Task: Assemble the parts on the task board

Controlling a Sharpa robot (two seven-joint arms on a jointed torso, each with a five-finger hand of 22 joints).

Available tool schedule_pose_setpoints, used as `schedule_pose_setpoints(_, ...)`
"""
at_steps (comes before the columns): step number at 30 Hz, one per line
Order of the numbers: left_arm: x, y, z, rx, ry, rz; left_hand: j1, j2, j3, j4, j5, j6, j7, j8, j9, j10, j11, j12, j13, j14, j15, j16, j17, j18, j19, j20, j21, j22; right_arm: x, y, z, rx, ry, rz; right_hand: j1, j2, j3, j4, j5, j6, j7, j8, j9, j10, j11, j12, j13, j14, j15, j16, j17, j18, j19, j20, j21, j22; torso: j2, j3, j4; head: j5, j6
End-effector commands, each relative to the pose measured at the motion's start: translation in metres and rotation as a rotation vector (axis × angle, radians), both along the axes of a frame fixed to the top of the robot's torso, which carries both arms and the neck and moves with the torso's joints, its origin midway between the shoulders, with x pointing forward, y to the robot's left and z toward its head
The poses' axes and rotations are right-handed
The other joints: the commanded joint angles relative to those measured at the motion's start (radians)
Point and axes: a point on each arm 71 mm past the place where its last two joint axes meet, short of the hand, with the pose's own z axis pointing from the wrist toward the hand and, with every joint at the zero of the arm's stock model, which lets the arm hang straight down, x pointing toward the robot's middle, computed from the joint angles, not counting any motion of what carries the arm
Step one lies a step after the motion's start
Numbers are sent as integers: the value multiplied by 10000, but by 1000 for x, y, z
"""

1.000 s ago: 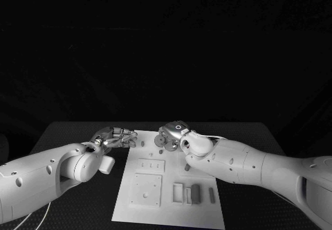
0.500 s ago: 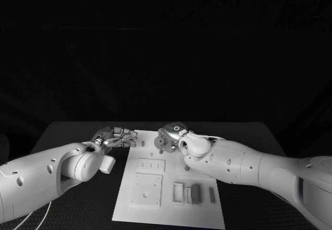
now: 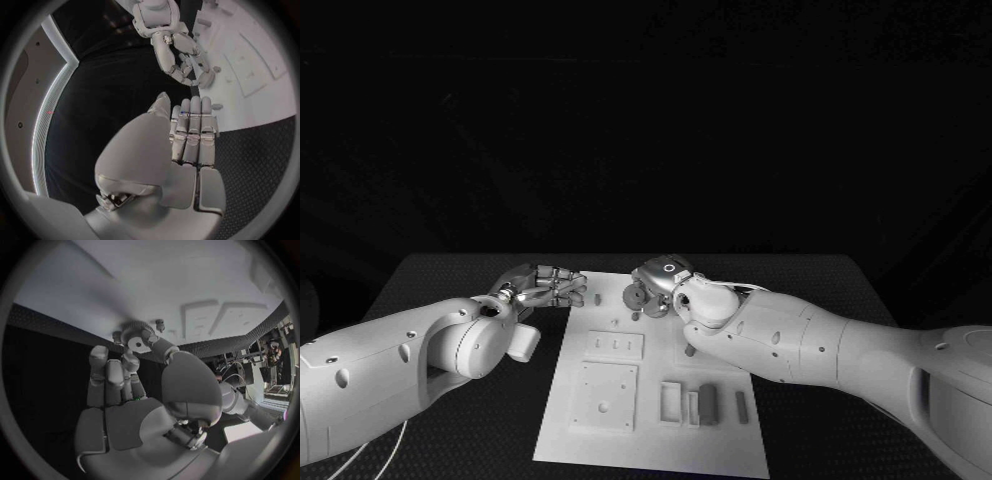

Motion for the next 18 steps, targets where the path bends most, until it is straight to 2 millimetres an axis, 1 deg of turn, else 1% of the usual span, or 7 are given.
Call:
schedule_pose_setpoints(1, 0, -3, 1, -74, -83, -196, -47, 37, -25, 3, 16, 77, 28, -64, -11, 92, -8, -68, 9, 80, 21, -60, 18, 122, 50, -14, -45, 10, 0, 2, -2, -83, 189, 30, 24, -163, 5, 79, -13, 1380, 20, -250, -109, -363, -26, -61, -20, -209, 103, -72, -143, 303, -100, -24, -69, 120, 1, 0, 1, 1, 7)
schedule_pose_setpoints(4, 0, -3, 1, -72, -85, -192, -48, 38, -25, 4, 16, 77, 28, -65, -11, 92, -7, -70, 9, 81, 21, -63, 21, 121, 50, -13, -45, 10, 0, 3, -3, -21, 221, 61, 54, -232, 10, 104, -15, 1032, 168, -479, -221, -458, 116, -89, -34, -368, 237, -89, -307, 303, -146, 6, -111, 120, 4, 3, 0, 8, -1)
schedule_pose_setpoints(8, 0, -3, 1, -70, -80, -193, -48, 37, -26, 3, 16, 76, 28, -65, -11, 92, -7, -71, 9, 81, 21, -64, 22, 121, 50, -13, -46, 10, 0, 3, -2, 113, 196, 63, 79, -258, 15, 97, -14, 875, 220, -574, -270, -488, 166, -100, -40, -429, 281, -96, -375, 303, -158, 13, -122, 121, 0, -4, 1, 6, -4)
schedule_pose_setpoints(9, 0, -3, 1, -70, -81, -194, -48, 37, -26, 3, 16, 76, 28, -66, -11, 92, -7, -71, 10, 81, 21, -65, 23, 121, 50, -13, -46, 10, 0, 3, -2, 168, 174, 62, 106, -291, 18, 85, -14, 649, 301, -707, -340, -537, 240, -119, -50, -498, 349, -108, -446, 303, -174, 23, -136, 121, -2, -5, 0, 8, -4)
schedule_pose_setpoints(12, 0, -3, 1, -73, -80, -204, -48, 37, -27, 3, 16, 76, 28, -67, -11, 93, -7, -73, 10, 81, 21, -68, 25, 122, 50, -13, -47, 11, 0, 3, -1, 180, 137, 103, 136, -342, 12, 102, -17, 445, 403, -830, -429, -600, 341, -126, -65, -535, 451, -106, -452, 303, -185, 47, -143, 130, 0, -7, 3, -2, -12)
schedule_pose_setpoints(15, 0, -3, 1, -70, -77, -198, -49, 37, -27, 3, 16, 75, 28, -68, -11, 92, -7, -75, 10, 82, 21, -70, 28, 122, 50, -13, -48, 11, -1, 4, -1, 190, 140, 137, 171, -364, 8, 108, -17, 310, 457, -906, -490, -628, 395, -117, -76, -556, 505, -100, -457, 303, -190, 62, -145, 138, 1, -3, -2, 6, -16)
schedule_pose_setpoints(18, 0, -3, 1, -68, -73, -201, -49, 37, -28, 3, 16, 75, 29, -69, -12, 93, -7, -77, 10, 82, 21, -73, 31, 121, 50, -13, -49, 11, 0, 3, -2, 184, 206, 92, 208, -342, 12, 104, -16, 202, 454, -961, -530, -642, 398, -108, -84, -567, 521, -95, -461, 303, -195, 72, -147, 142, 0, -2, 1, -3, -20)
